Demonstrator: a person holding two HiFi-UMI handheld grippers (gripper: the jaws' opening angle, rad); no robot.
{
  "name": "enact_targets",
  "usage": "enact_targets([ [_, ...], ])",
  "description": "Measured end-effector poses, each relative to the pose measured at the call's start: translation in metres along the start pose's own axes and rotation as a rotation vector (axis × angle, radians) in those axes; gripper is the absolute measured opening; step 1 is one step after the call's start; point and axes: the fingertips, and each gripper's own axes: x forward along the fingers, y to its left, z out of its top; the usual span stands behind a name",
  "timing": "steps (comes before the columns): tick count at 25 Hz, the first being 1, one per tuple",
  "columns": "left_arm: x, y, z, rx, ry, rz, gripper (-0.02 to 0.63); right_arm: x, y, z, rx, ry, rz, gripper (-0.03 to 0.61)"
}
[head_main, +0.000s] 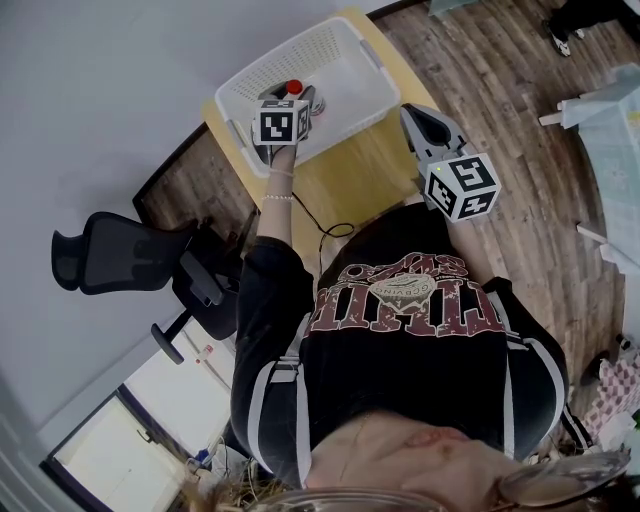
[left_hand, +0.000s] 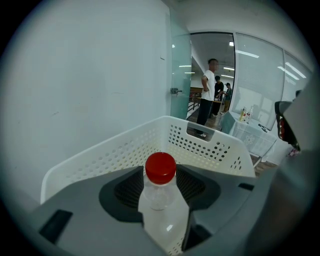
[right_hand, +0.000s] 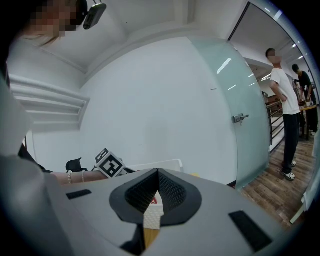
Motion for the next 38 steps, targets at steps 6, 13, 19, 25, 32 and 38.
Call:
enact_targets([
  [6, -0.017, -0.004, 0.007, -0.016, -0.044, -0.003, 0.249, 0.0, 0.004, 0.0, -0.002, 0.001, 0.018, 0.017],
  [13, -0.043, -0.002, 0.017, -0.012, -0.092, 0.015, 0.247, -0.001, 0.015, 0.0, -0.01, -0.002, 0.041, 0.017],
  [19, -0.069, -0.006, 0.03, -0.004, -0.139, 0.023, 0.245, -0.005, 0.022, -0.001, -0.016, -0.006, 0.058, 0.017],
  [25, -0.096, -0.003, 0.035, -0.004, -0.181, 0.025, 0.245, -0.005, 0.035, -0.003, -0.021, -0.007, 0.069, 0.017],
  [32, -0.121, -0.005, 0.041, -0.008, -0.225, 0.021, 0.242, -0.005, 0.045, -0.003, -0.025, -0.007, 0.086, 0.017],
  [38, -0.153, -0.011, 0.056, 0.011, -0.28, 0.019, 0.241, -0.003, 0.051, -0.005, -0.028, -0.002, 0.102, 0.017],
])
